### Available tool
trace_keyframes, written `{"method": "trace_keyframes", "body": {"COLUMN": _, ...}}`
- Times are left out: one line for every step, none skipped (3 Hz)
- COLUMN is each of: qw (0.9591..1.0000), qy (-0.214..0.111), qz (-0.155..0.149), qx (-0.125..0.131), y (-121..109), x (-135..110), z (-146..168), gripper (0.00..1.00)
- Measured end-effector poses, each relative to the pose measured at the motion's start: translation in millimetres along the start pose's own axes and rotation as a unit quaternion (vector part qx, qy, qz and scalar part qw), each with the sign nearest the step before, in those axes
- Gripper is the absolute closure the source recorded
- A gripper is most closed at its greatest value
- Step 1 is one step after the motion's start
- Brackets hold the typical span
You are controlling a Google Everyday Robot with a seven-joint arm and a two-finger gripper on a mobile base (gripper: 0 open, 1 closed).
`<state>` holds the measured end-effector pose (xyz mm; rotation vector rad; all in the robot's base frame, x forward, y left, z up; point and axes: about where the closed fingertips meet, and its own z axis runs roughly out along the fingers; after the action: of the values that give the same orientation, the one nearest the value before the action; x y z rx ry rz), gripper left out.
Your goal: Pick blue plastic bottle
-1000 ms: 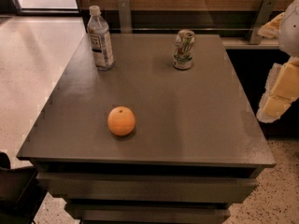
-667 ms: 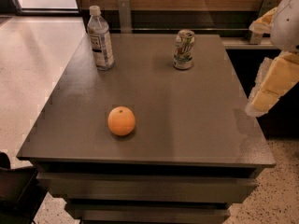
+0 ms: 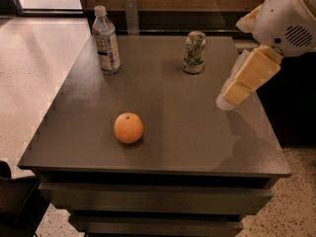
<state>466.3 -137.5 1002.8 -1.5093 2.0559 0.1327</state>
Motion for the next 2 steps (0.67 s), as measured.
{"method": "trace_keyframes", "body": {"qw": 0.9946, "qy": -0.098, "qz": 0.033, "qx": 0.01, "y": -17, "x": -43, "z": 42, "gripper": 0.0}}
{"method": "trace_keyframes", "body": {"qw": 0.9847, "qy": -0.167, "qz": 0.045, "qx": 0.024, "y": -45, "x": -70, "z": 71, "gripper": 0.0}}
